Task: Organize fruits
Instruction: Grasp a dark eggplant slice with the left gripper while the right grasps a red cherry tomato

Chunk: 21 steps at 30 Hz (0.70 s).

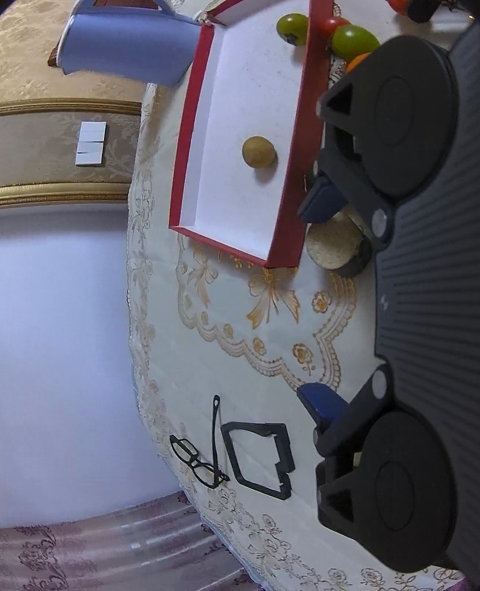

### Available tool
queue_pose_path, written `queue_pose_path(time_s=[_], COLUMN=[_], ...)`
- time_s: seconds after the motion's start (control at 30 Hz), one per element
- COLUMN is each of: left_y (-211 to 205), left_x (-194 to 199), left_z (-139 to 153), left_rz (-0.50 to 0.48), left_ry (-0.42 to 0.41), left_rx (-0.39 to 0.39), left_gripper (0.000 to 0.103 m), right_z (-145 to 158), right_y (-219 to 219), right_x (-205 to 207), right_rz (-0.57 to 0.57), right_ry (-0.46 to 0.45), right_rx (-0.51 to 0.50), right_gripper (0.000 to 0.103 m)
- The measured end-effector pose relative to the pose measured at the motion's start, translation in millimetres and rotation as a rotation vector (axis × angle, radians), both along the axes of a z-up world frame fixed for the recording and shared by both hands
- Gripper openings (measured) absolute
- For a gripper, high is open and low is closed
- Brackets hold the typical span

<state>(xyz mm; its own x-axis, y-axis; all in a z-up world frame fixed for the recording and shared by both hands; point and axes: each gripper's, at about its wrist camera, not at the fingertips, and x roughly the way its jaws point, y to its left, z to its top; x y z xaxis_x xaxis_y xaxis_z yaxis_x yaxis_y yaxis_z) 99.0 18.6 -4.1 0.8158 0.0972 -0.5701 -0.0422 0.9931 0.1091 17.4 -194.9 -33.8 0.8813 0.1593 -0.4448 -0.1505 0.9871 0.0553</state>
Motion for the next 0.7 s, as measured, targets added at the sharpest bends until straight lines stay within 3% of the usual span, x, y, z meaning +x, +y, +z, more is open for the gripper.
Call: queue_pose_path(time_s=[0.13, 0.47, 0.6, 0.67, 0.7], left_y=[-6, -16, -12, -10, -9], left_x=[5, 9, 14, 15, 14], left_z=[1, 4, -1, -3, -3], left_rz=[-0.008, -0.041, -0.061, -0.083, -0.095], left_ry=[0.010, 0.048, 0.101, 0.133, 0.146], left_rx=[0.035, 0.024, -0.025, -0.064, -0.082], left_gripper=[0.092, 0.090, 0.076, 0.058, 0.055], right_z=[0, -1, -1, -1, -1], right_y=[-1, -2, -2, -2, -3], right_x=[-1, 0, 0, 1, 1], right_rz=[0.002, 0.003, 0.004, 0.005, 0.004], right_ry=[0.001, 0.001, 0.004, 0.006, 0.007], right_rx=[0.002, 0.013, 0.020, 0.024, 0.027], right_gripper=[0.025, 0.025, 0.025, 0.025, 0.025])
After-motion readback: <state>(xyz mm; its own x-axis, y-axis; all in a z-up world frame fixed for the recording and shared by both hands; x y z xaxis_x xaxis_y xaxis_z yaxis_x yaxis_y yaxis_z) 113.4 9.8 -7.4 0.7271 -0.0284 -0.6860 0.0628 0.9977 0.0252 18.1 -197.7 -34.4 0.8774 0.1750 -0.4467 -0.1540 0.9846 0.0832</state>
